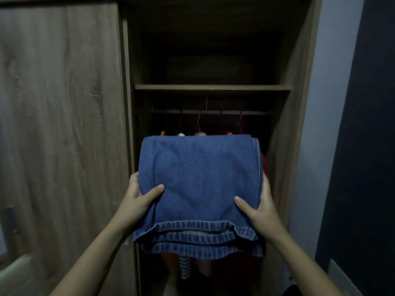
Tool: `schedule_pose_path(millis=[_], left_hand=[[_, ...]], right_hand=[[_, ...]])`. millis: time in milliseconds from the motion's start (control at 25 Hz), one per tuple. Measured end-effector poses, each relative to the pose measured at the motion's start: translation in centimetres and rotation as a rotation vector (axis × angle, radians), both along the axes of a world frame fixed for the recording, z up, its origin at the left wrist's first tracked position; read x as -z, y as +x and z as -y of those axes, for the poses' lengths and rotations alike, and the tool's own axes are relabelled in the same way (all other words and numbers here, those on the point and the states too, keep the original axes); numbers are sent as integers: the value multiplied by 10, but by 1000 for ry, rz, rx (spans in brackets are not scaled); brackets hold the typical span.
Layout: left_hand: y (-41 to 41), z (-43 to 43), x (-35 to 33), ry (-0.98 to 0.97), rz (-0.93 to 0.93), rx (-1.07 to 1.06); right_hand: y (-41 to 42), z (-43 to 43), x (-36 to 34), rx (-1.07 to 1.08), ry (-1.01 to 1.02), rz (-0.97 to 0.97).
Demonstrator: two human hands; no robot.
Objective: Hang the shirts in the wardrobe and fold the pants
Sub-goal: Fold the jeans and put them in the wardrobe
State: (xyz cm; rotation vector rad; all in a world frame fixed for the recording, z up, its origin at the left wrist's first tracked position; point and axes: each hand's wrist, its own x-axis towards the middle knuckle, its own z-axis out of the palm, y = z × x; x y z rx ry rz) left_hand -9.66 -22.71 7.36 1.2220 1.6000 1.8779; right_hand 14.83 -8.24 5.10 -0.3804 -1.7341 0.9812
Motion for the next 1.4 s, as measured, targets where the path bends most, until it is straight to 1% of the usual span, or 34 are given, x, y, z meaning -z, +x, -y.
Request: schedule_pose_path(millis=[80,200,280,480,640,720,880,1080,1160,1200,1240,1280,1320,1400], left_hand=[[-15,-4,-13,5,-106,44],[-41,-12,-39,48,-111,172],[-54,-23,-59,83,-105,219],[-74,-69,-136,216,-117,147],[-75,-113,-189,242,-174,120],[-79,-133,-214,223,-222,119],[-89,-171,-258,184,-288,129],[-92,-220,-315,126,-239,97],[-91,-243,-338,118,-201,97],[-91,-255,-346,99,-216,67],[-95,-270,-351,66,-256,23],[-97,-283,-353,4,-316,-16],[-101,-296,-352,-75,-374,-30],[-107,-301,-354,-184,-416,-71]], right_hand=[[-12,-10,-11,-14,-9,-20],[-31,-25,-36,-20,15,-37],[-43,-36,-60,-4,48,-58],[-62,-62,-139,92,173,-113],[-57,-92,-195,164,238,-122],[-54,-111,-215,174,253,-113],[-51,-151,-255,178,249,-69],[-54,-210,-324,213,170,-61],[-58,-238,-344,243,118,-51],[-62,-251,-350,295,90,-39],[-65,-264,-356,386,84,11],[-68,-274,-360,481,89,120],[-69,-282,-362,562,86,275],[-70,-291,-367,674,68,578]])
